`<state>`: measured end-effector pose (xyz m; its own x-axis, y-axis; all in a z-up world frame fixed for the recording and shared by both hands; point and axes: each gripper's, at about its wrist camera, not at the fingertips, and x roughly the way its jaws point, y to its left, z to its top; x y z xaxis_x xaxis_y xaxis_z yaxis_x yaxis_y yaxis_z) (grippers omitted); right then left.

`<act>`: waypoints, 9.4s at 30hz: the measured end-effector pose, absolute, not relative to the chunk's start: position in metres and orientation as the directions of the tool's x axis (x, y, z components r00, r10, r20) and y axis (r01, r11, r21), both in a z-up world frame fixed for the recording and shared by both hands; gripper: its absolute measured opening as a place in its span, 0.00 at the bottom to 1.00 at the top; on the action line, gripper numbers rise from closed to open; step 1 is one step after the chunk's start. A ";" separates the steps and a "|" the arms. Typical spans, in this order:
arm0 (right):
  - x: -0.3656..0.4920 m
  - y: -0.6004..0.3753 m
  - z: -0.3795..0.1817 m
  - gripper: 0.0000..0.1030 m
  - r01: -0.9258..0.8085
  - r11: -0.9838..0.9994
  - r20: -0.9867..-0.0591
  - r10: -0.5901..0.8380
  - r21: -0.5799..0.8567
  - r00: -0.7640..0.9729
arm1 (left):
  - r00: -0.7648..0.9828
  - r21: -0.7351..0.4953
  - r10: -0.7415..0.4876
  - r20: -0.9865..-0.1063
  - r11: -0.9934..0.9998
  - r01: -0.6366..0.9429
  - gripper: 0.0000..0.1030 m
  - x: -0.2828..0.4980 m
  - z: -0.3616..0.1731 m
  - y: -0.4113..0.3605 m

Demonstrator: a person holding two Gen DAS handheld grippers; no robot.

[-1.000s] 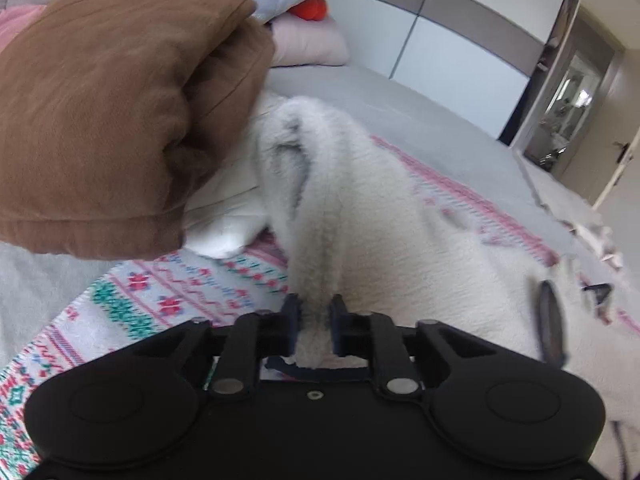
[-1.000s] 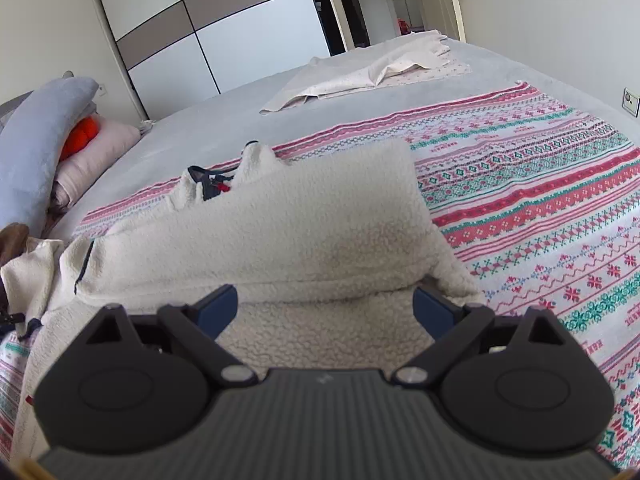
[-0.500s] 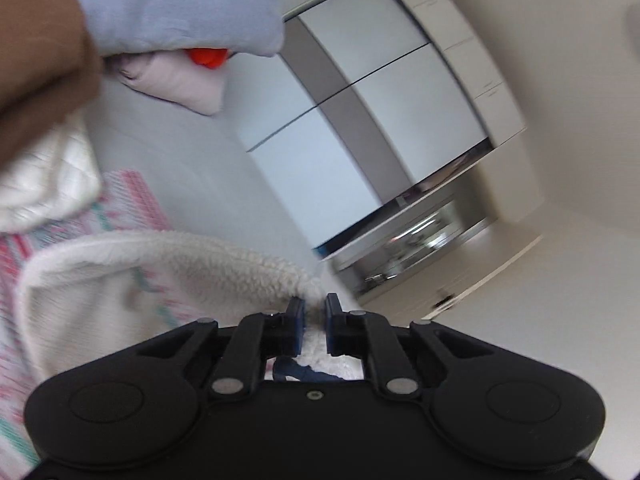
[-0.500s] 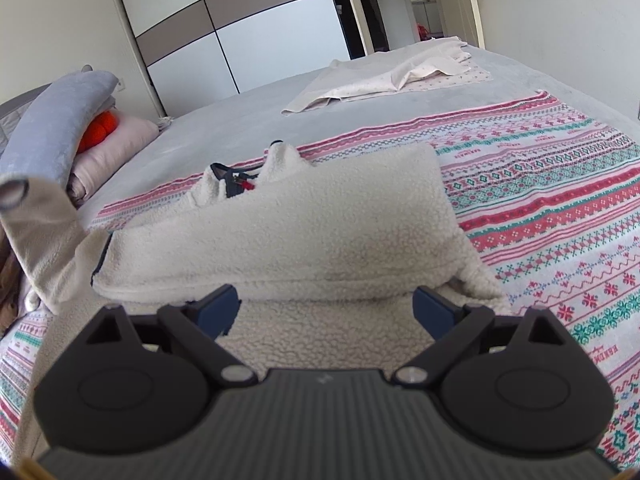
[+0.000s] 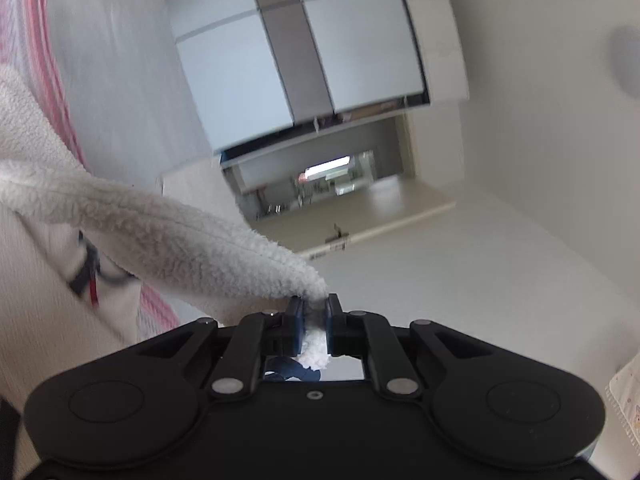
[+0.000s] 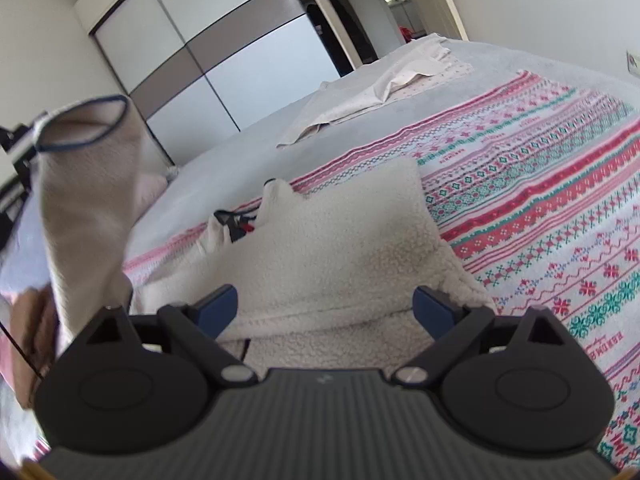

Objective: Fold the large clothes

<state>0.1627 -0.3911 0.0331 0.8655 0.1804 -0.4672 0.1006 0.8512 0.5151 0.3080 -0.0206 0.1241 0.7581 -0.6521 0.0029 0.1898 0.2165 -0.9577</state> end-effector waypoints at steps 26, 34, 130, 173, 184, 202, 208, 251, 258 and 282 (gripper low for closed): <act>0.222 -0.418 -0.002 0.78 0.173 0.465 -0.404 0.460 0.868 0.791 | 0.460 -0.499 -0.697 -0.550 0.716 0.488 0.83 0.225 0.066 0.022; 0.254 -0.387 -0.010 0.25 0.246 0.444 -0.469 0.511 0.862 0.721 | 0.715 -0.402 -0.472 -0.516 0.870 0.285 0.83 0.264 0.073 0.109; -0.034 -0.435 -0.010 0.97 0.069 0.872 -0.682 0.327 0.485 0.654 | 0.444 -0.598 -0.591 -0.674 0.789 0.142 1.00 0.085 -0.027 0.236; -0.043 -0.421 0.034 0.12 -0.174 0.626 -0.210 0.490 0.760 0.846 | 0.577 -0.834 -0.757 -0.309 0.507 0.219 0.13 0.038 0.016 0.235; 0.057 -0.439 0.091 0.12 -0.189 0.612 -0.090 0.395 0.768 0.914 | 0.744 -0.780 -0.656 -0.132 0.532 0.330 0.13 0.146 0.096 0.217; 0.317 -0.462 0.037 0.14 0.060 0.621 -0.283 0.268 0.782 0.921 | 0.841 -0.721 -0.467 -0.273 0.679 0.143 0.17 0.400 0.019 0.156; 0.358 -0.471 -0.018 0.19 0.155 0.571 -0.369 0.280 0.806 0.886 | 0.799 -0.760 -0.484 -0.357 0.648 0.053 0.18 0.438 -0.033 0.155; 0.406 -0.422 0.028 0.72 0.141 0.963 -0.483 -0.012 0.230 0.875 | 0.890 -0.105 -0.142 -0.434 0.989 0.107 0.75 0.477 0.009 0.095; 0.455 -0.356 -0.004 0.58 0.045 0.992 -0.662 0.047 0.120 0.748 | 0.693 -0.079 -0.326 -0.643 0.928 0.363 0.75 0.498 -0.016 0.031; 0.441 -0.396 0.004 0.06 0.269 0.949 -0.583 -0.125 0.166 0.803 | 0.789 -0.157 -0.232 -0.569 0.972 0.173 0.31 0.502 -0.016 0.049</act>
